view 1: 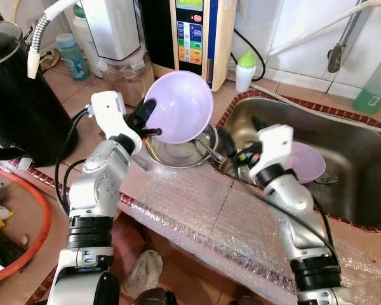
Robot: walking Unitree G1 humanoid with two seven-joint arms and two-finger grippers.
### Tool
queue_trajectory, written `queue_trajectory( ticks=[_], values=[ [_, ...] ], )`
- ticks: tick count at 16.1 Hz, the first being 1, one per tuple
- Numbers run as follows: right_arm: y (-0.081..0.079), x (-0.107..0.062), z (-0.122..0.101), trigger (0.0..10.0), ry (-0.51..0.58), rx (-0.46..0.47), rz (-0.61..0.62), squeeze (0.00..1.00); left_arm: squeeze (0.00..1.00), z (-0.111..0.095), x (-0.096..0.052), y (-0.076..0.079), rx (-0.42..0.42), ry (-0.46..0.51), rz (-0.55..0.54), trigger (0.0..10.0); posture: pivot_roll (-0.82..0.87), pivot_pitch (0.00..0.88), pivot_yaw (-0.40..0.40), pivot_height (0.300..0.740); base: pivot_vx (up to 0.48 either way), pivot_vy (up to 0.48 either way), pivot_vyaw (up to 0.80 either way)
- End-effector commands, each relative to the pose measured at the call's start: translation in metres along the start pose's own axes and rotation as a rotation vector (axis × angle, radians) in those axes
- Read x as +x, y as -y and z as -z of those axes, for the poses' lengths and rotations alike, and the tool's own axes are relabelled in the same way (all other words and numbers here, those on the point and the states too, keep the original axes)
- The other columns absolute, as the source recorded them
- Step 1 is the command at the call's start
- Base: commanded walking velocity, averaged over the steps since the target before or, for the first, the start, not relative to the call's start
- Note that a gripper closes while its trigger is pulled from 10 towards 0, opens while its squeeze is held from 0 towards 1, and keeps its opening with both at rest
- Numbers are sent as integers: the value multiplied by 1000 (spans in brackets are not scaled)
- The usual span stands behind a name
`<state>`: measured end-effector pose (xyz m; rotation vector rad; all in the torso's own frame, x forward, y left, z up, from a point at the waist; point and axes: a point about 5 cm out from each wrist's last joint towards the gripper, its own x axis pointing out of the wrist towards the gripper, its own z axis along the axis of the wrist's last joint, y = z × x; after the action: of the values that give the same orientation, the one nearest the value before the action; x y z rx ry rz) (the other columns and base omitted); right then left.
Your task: Kitchen organization
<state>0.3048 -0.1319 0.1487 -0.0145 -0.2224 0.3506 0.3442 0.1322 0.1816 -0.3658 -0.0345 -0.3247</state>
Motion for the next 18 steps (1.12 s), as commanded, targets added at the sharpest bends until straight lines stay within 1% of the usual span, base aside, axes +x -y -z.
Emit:
queue_trajectory(
  ticks=[1, 3, 5, 6, 7, 8, 9, 10, 11, 12, 13, 14, 15, 16, 17, 18],
  values=[
    [0, 4, -1, 10000, 1, 69, 26, 0, 0, -6, -1, 5, 68, 36, 38, 0, -47, 11, 72, 740, 0, 0, 0],
    [-3, 10, -4, 10000, 17, 146, 35, 0, 0, -6, 0, 14, 129, 47, 94, 0, -46, 12, 72, 740, 0, 0, 0],
    [-7, 14, -8, 10000, 31, 213, 30, 0, 0, -1, 0, 20, 180, 30, 119, 0, -46, 14, 70, 740, 0, 0, 0],
    [-9, 16, -10, 10000, 40, 240, 25, 0, 0, 2, 0, 22, 200, 26, 127, 0, -45, 14, 69, 740, 0, 0, 0],
    [-11, 18, -13, 10000, 55, 256, 8, 0, 0, 4, 0, 21, 198, 22, 119, 0, -45, 14, 69, 740, 0, 0, 0],
    [-7, 15, -13, 10000, 52, 224, 18, 0, 0, 5, 0, 16, 224, 20, 77, 0, -44, 14, 68, 740, 0, 0, 0],
    [-2, 14, -12, 10000, 47, 207, 48, 0, 0, 4, 0, 11, 215, 24, 41, 0, -44, 14, 68, 740, 0, 0, 0],
    [7, 10, -13, 10000, 58, 216, 103, 0, 0, 2, 0, 2, 218, 24, -18, 0, -44, 13, 68, 740, 0, 0, 0],
    [9, 10, -13, 10000, 65, 222, 112, 0, 0, 2, 0, 0, 226, 23, -31, 0, -44, 13, 68, 740, 0, 0, 0],
    [14, 9, -21, 10000, 103, 240, 113, 0, 0, 3, -1, -11, 252, 5, -103, 0, -46, 11, 70, 740, 0, 0, 0],
    [15, 10, -25, 10000, 122, 244, 113, 0, 0, 5, -1, -16, 246, -12, -132, 0, -49, 10, 72, 740, 0, 0, 0],
    [14, 11, -26, 10000, 127, 253, 103, 0, 0, 7, -1, -16, 232, -14, -123, 0, -51, 10, 74, 740, 0, 0, 0],
    [12, 12, -25, 10000, 120, 258, 88, 0, 0, 7, 1, -11, 226, -5, -98, 0, -53, 8, 74, 740, 0, 0, 0],
    [7, 13, -23, 10000, 104, 280, 64, 0, 0, 8, 3, -4, 215, 4, -59, 0, -54, 7, 74, 740, 0, 0, 0],
    [-2, 14, -21, 10000, 91, 301, 13, 0, 0, 9, 5, 3, 228, 2, -27, 0, -54, 5, 73, 740, 0, 0, 0],
    [-11, 14, -20, 10000, 80, 376, -45, 0, 0, 11, 6, 8, 235, -1, -3, 0, -55, 4, 74, 740, 0, 0, 0]
  ],
)
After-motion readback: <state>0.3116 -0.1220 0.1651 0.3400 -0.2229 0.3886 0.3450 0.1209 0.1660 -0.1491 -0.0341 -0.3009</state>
